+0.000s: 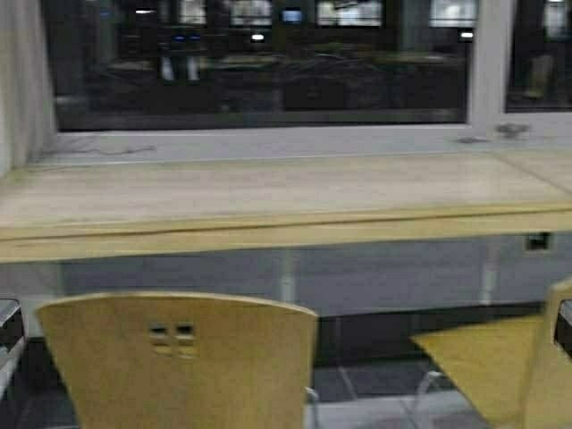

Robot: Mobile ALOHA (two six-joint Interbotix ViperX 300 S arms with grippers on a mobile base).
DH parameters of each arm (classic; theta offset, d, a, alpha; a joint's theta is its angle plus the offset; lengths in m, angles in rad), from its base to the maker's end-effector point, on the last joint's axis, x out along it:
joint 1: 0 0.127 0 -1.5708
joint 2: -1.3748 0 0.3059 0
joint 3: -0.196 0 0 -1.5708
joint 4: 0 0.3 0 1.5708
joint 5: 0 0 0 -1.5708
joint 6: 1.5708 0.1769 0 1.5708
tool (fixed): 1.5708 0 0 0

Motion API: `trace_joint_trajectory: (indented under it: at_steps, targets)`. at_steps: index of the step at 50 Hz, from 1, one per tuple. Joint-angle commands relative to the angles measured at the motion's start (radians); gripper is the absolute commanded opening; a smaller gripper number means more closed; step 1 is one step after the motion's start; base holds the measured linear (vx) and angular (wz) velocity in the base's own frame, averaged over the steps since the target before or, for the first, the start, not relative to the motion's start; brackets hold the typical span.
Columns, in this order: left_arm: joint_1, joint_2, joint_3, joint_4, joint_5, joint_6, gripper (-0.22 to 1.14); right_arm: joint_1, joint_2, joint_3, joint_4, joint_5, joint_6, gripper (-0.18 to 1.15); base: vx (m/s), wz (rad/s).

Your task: Push the chairs under the table

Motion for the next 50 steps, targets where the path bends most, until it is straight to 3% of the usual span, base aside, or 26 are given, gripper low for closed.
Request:
trace_joint_trajectory:
  at_steps: [1,25,37,41,48,50]
  targets:
    - [-0.002,0.003,-0.011,0.002,-0.005,-0.002,0.02,0.002,0.017,-0.017,0.002,-0.005,-0.003,0.05,0.25,0.34]
    - [-0.002,0.038,-0.012,0.003,-0.003,-0.017,0.02,0.003,0.006,-0.012,0.003,-0.005,0.002,0.05,0.20,0.19]
    - [-0.025,0.043,-0.026,-0.015,-0.018,-0.044,0.07,0.032,0.015,-0.015,0.023,-0.008,0.101,0.10,0.07,0.17]
    - [-0.123,0.032,-0.043,-0.080,-0.049,-0.141,0.26,0.144,0.026,-0.035,0.051,-0.005,0.204,0.33,0.04,0.11]
    - [-0.379,0.061,-0.075,-0.230,-0.120,-0.390,0.93,0.391,0.064,-0.072,0.087,-0.037,0.454,1.00,0.02,0.04]
    - [-0.459,0.089,-0.083,-0.279,-0.137,-0.474,1.10,0.440,0.087,-0.077,0.120,-0.049,0.529,1.10,0.01,0.03]
